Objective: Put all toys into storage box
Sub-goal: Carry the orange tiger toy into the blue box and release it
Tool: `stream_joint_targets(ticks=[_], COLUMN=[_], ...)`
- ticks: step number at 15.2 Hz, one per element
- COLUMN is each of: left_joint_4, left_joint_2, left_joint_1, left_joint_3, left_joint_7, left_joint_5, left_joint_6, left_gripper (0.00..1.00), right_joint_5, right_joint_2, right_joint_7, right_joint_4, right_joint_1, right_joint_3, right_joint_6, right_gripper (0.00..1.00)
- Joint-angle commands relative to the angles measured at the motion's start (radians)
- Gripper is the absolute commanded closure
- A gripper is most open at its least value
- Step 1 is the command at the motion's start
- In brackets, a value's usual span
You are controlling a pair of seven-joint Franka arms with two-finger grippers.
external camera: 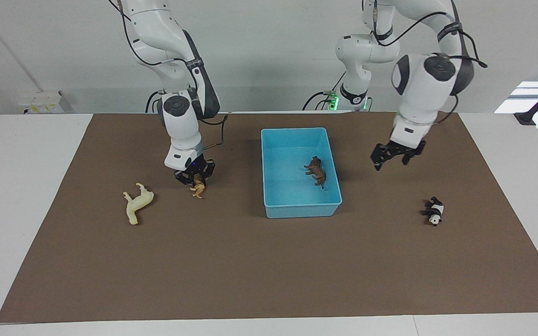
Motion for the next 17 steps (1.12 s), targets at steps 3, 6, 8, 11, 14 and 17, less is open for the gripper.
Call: stream_joint_targets(ticks=[3,6,8,11,14,17], left_joint_4=[-0.003,-0.003,0.0,0.001,0.003,0.018], left_joint_2=[0.118,0.197,0.225,0.315,0.339,0.368], left_joint_1=[0.123,0.16,0.179,0.179,0.183,0.183], left_joint_3=[-0.015,-0.016,-0.016,-0.015,-0.015,-0.013], left_joint_7=[0.325,0.408,0.414,0.413,0.413,0.413], left_joint_5=[0.006,0.101,0.104,0.104,0.106,0.106], left_joint_6=[0.187,0.293,0.327,0.423,0.442,0.459], left_gripper=[0.0,0.0,0.0,0.0,0.0,0.0], right_joint_5=[0.0,0.055,0.085,0.093,0.089,0.081], right_joint_2=[0.053,0.185,0.231,0.254,0.269,0.296], right_joint_7=[0.062,0.317,0.418,0.512,0.521,0.624], right_joint_4=[0.472,0.834,0.939,0.926,0.8,0.795], right_joint_1=[0.021,0.155,0.225,0.34,0.397,0.434], right_joint_3=[0.003,0.002,0.002,0.002,0.002,-0.001], right_joint_6=[-0.488,-0.694,-0.722,-0.643,-0.477,-0.475], right_gripper=[1.0,1.0,1.0,1.0,1.0,0.0])
